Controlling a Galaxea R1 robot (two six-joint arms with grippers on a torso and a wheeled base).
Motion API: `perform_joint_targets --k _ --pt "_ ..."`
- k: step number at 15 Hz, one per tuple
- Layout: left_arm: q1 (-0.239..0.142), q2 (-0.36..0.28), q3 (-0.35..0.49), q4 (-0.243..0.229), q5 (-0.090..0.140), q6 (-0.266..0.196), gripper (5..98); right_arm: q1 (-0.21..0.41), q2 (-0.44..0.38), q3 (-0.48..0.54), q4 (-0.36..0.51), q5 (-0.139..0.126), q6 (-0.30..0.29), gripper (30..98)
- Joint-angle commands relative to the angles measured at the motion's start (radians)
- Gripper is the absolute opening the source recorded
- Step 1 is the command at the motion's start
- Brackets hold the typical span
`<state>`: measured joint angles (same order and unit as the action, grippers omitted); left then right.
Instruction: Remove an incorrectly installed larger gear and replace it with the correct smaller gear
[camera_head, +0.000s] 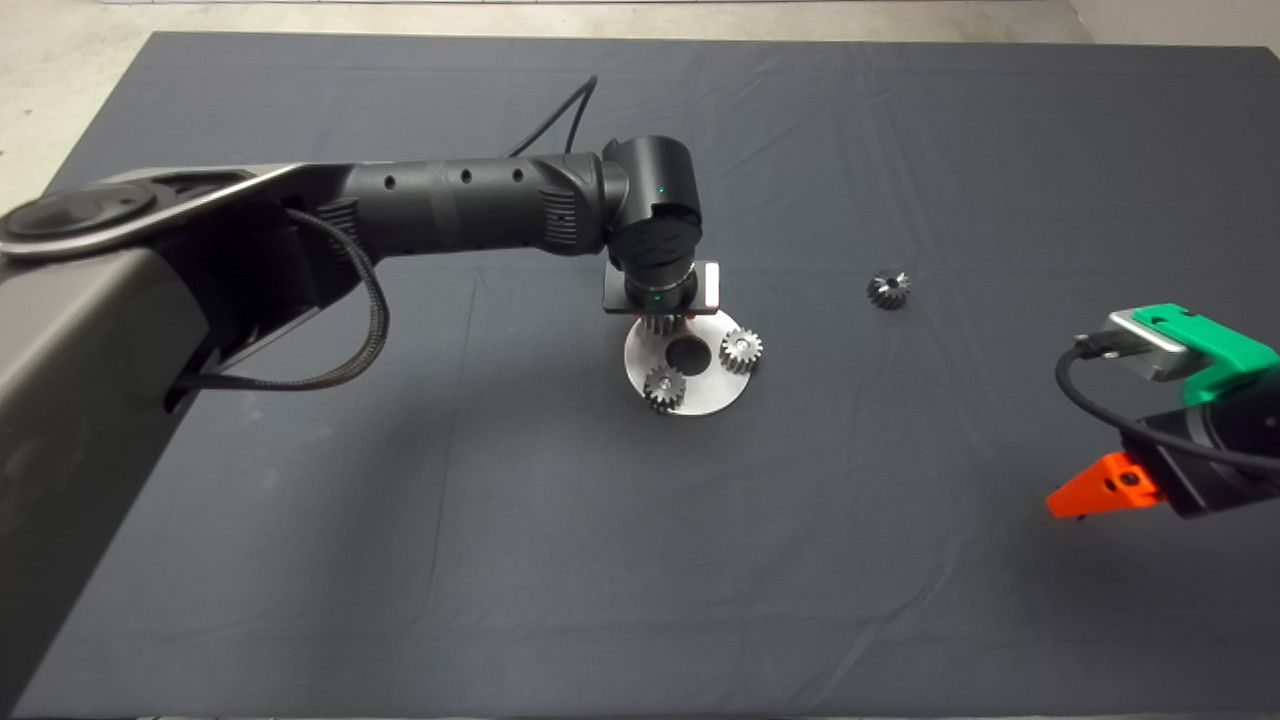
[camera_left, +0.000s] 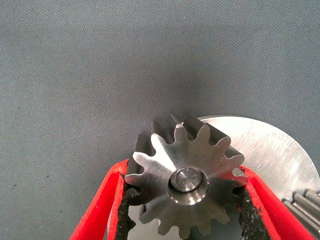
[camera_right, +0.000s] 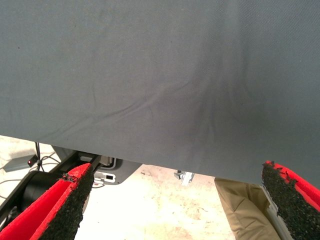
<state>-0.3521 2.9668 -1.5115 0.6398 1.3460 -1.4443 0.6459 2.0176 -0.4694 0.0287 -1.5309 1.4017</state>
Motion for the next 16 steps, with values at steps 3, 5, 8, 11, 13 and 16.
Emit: perform_joint_targets --k 3,5,8,11,13,16 --pt "-0.013 0.002 0.007 0.047 -0.001 -0.005 42.8 0.014 0.028 0.006 0.039 -0.101 0.016 89.0" --pt "-0.011 0.002 0.012 0.049 -0.001 -0.005 41.0 0.014 0.042 0.006 0.039 -0.101 0.022 89.0" --pt "-0.01 0.002 0.012 0.047 -0.001 -0.005 39.3 0.014 0.062 -0.004 0.039 -0.103 0.022 89.0" --pt "-0.015 0.002 0.013 0.044 0.027 -0.004 38.1 0.014 0.065 -0.005 0.039 -0.103 0.022 89.0" --pt "-0.019 0.002 0.019 0.043 0.035 -0.004 35.8 0.014 0.073 -0.012 0.039 -0.103 0.022 89.0" --pt "-0.022 0.002 0.021 0.043 0.035 -0.004 33.8 0.014 0.069 -0.011 0.039 -0.103 0.022 89.0"
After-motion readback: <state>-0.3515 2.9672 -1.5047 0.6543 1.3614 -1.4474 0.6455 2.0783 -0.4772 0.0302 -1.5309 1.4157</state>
